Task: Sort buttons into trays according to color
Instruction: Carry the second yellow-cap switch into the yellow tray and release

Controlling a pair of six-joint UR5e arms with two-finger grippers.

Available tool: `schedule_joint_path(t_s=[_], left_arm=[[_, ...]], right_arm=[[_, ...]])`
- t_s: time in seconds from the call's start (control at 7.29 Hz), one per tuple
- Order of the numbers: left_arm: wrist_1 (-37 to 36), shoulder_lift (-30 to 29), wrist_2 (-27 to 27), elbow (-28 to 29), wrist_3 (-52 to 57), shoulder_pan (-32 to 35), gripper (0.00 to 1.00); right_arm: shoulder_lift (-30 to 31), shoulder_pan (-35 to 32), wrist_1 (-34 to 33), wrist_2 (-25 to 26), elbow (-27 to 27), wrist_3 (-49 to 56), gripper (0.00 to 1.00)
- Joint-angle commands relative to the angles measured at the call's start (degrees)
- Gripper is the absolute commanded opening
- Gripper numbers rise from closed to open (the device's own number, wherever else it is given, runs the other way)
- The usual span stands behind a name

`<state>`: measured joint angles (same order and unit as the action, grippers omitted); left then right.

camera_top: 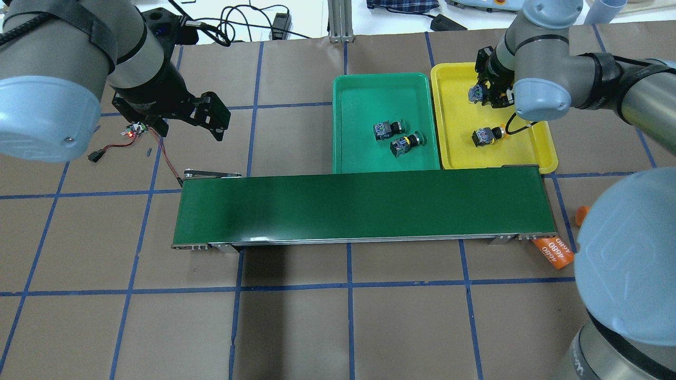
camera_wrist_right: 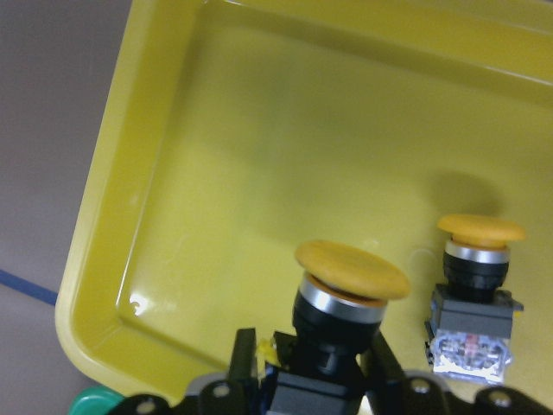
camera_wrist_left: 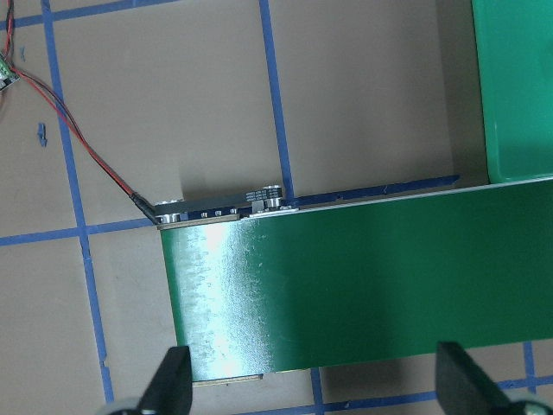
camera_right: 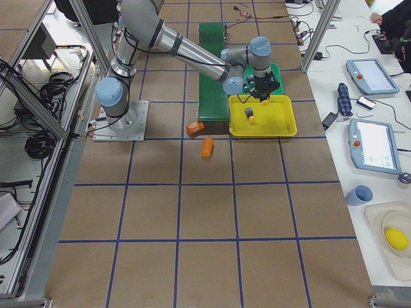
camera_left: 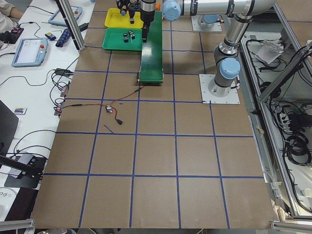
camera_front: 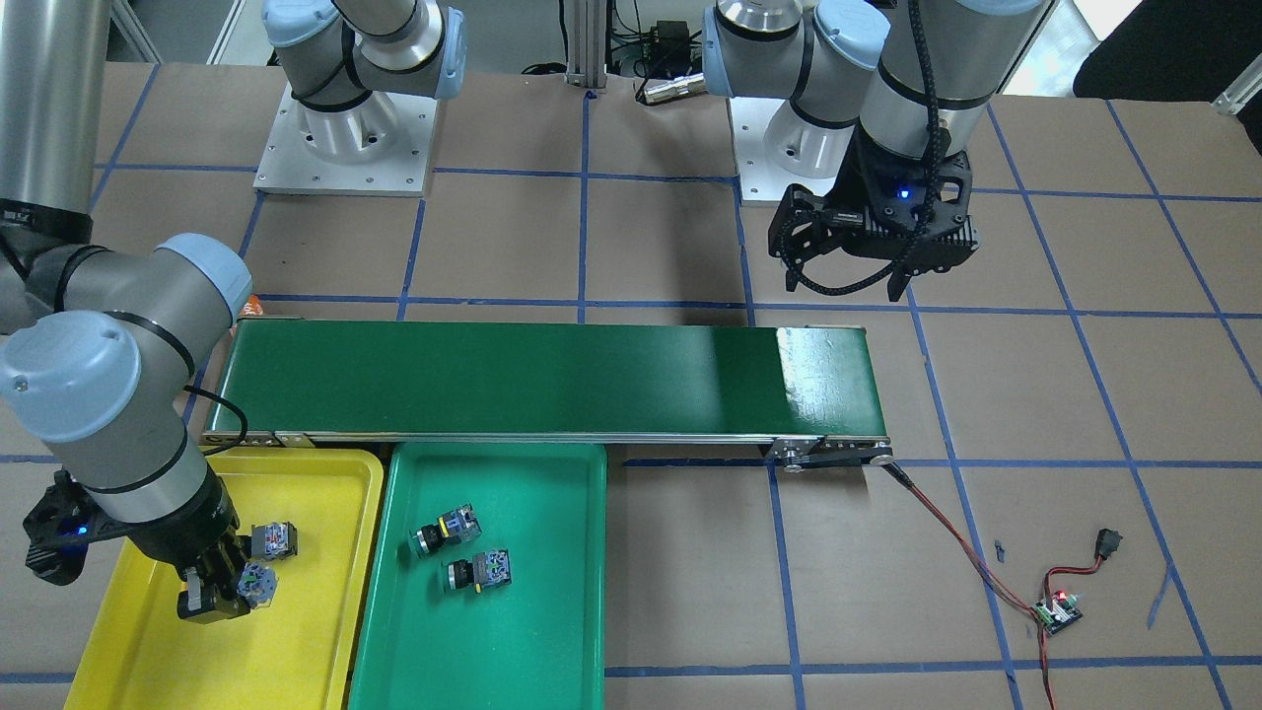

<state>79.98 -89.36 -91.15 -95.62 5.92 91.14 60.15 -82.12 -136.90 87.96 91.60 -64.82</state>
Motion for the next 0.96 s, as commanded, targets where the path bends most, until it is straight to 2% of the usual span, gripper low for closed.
schedule_joint_path(t_s=[0.0,0.14,0.41,0.69,0.82], left_arm=[[0.00,0.85,-0.17,0.09,-0.38,0.17,1.00],[0.00,1.03,-0.17,0.09,-0.38,0.18,1.00],[0.09,1.38,-0.08,0.09,-0.21,0.18,1.00],[0.00,1.30,-0.08,0.26,-0.12,0.18,1.00],[0.00,1.64,0.01,0.26,-0.03,0.26,1.00]], right_arm=[[0.39,0.38,0.22,0.20,-0.28,0.40,1.00],[2.49,0.38,1.62,0.54,-0.10,0.40,1.00],[8.81,0.29,12.56,0.55,0.07,0.57,1.00],[18.99,-1.89,28.02,-0.33,1.03,4.85,1.00],[23.04,-2.08,29.74,0.19,1.22,8.88,1.00]])
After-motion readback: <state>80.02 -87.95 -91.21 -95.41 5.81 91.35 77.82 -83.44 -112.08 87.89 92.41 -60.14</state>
